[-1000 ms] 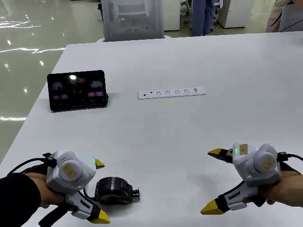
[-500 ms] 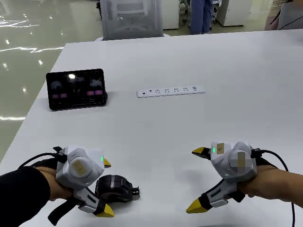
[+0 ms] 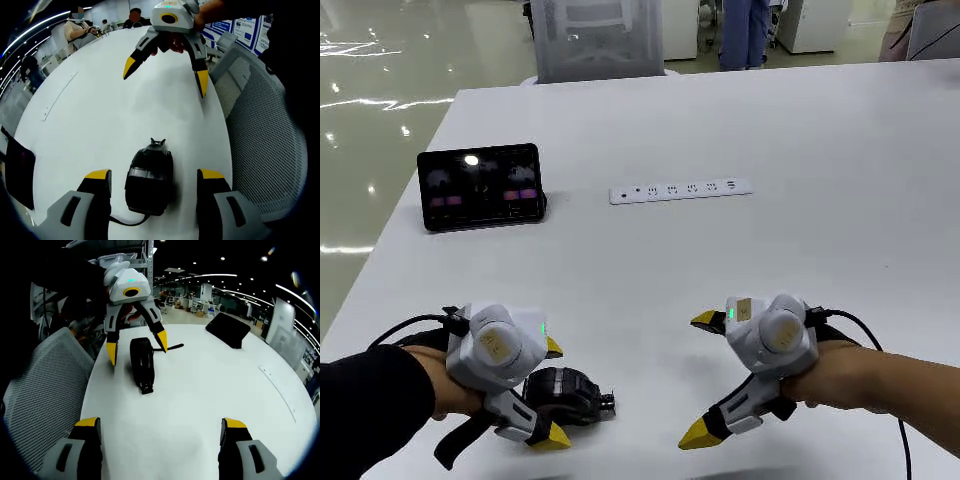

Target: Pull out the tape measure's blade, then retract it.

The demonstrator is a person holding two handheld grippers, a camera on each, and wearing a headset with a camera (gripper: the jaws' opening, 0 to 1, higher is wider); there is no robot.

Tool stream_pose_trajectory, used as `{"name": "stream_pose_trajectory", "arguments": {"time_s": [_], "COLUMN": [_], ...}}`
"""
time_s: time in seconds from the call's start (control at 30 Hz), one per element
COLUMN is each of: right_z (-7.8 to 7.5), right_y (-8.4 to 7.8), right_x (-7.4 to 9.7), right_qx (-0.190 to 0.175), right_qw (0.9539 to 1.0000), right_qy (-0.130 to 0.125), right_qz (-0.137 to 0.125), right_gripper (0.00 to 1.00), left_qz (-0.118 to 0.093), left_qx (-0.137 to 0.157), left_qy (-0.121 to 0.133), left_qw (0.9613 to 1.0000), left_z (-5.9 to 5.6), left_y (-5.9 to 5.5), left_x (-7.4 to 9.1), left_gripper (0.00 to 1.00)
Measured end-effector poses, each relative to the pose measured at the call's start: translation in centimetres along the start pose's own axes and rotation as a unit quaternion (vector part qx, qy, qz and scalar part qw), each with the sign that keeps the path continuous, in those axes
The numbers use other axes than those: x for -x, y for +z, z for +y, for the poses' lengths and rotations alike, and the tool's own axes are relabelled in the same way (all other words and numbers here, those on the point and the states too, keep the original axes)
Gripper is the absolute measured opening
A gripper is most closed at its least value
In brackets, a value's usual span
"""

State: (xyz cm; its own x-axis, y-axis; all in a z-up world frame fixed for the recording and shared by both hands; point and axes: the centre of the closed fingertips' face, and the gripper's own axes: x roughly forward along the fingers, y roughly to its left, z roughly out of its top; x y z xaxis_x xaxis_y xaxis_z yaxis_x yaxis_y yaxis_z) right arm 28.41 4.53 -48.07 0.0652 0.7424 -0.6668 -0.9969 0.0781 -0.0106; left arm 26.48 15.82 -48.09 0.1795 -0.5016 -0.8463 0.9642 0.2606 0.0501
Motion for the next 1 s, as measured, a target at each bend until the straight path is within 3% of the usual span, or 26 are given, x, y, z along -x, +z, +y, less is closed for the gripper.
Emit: {"name": "stream_pose_trajectory", "arguments": {"time_s": [0.57,1.0], "right_z": [0.9,1.2], "right_y": [2.4,3.1], "right_x": [-3.4,-4.2], "right_qx": [0.004,0.005], "right_qw": [0.9996,0.9993], "right_qy": [0.028,0.035], "right_qz": [-0.009,-0.011], "right_gripper": [0.99,0.99], "left_qz": [0.021,0.022], "left_qx": [-0.021,-0.027], "left_qy": [0.008,0.008], "left_qw": [0.9995,0.9994], "left_z": [0.5,0.3], "left_y": [-0.4,-0.3], "left_x": [-0.2,-0.2], "left_gripper": [0.51,0.39]}}
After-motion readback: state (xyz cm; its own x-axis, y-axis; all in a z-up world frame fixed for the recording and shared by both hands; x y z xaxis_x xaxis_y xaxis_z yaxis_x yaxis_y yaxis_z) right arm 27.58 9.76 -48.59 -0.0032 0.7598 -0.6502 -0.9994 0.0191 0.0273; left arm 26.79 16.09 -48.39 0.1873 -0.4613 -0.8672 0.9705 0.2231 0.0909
